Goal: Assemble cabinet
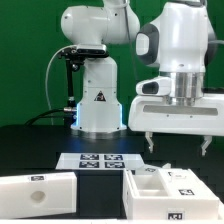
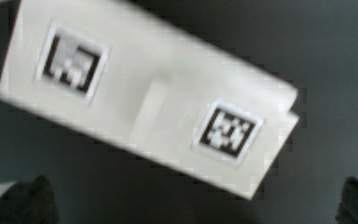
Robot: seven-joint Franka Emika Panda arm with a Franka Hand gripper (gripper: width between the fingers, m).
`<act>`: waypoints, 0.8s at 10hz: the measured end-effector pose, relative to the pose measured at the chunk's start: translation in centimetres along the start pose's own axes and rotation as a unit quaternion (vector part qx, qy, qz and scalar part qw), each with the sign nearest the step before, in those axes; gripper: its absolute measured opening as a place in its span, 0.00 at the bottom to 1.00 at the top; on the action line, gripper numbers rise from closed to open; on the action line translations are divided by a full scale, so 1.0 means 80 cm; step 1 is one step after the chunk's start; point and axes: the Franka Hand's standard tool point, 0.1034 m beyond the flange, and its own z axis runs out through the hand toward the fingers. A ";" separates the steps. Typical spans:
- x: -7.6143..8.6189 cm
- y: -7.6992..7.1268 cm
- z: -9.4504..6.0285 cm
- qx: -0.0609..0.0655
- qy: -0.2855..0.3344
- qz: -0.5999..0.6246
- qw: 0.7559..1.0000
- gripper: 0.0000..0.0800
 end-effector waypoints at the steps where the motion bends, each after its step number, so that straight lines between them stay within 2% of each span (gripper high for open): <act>1: 0.000 0.002 0.003 0.006 0.003 0.011 1.000 1.00; 3: 0.000 0.002 0.004 0.005 0.002 0.005 1.000 1.00; 4: 0.000 0.004 0.007 0.010 0.005 0.022 1.000 1.00; 5: -0.002 0.017 0.020 0.020 0.011 0.063 0.998 1.00; 7: -0.004 0.031 0.044 0.019 0.009 0.091 0.996 1.00; 8: -0.006 0.031 0.053 0.017 0.011 0.090 0.996 1.00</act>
Offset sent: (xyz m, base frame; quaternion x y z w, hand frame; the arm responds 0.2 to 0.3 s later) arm 0.0000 0.0000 0.0000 0.0000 0.0000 0.0000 1.0000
